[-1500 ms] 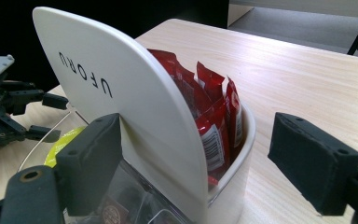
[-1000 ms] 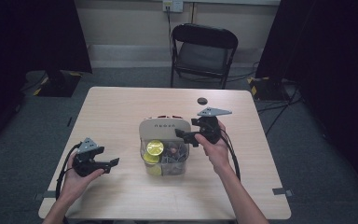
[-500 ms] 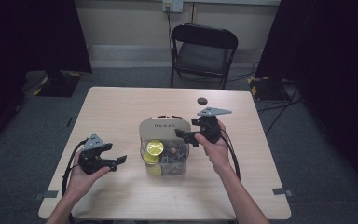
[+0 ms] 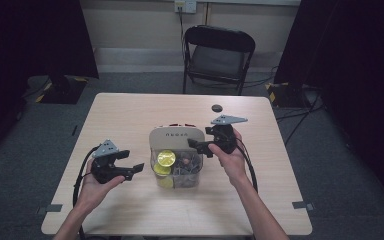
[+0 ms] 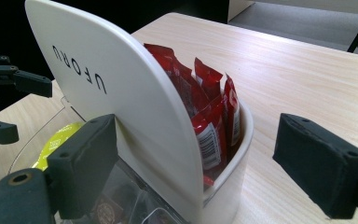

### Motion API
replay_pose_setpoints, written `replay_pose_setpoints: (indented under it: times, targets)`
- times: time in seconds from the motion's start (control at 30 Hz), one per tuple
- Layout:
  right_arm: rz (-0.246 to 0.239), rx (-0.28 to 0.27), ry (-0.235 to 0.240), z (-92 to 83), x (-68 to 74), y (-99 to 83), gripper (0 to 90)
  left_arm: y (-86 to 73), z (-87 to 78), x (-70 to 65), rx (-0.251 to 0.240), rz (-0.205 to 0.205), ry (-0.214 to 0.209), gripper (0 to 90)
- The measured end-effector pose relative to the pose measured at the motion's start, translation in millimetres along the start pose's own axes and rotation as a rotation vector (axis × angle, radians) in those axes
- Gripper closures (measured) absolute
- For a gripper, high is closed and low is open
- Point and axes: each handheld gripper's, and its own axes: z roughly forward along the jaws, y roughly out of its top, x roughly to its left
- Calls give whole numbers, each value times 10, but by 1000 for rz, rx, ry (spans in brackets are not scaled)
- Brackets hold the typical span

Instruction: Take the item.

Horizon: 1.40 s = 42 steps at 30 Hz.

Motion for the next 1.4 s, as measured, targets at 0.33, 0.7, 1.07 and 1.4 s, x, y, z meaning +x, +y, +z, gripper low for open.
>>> replay_pose_setpoints:
  times: [0.33, 0.7, 1.07, 1.4]
  targets:
    - [-4, -2, -5, -2, 10, 36, 118, 129, 60, -122, -13, 27, -51, 226]
    - [-14, -8, -3, -14, 2, 46, 117, 286, 116, -265, -43, 54, -85, 308]
    - [-10, -10, -10, -40, -13, 33, 120, 342, 192, -394, -55, 82, -115, 390]
    - [-5, -15, -7, -38, -13, 24, 120, 354, 350, -471, -8, 100, -121, 376]
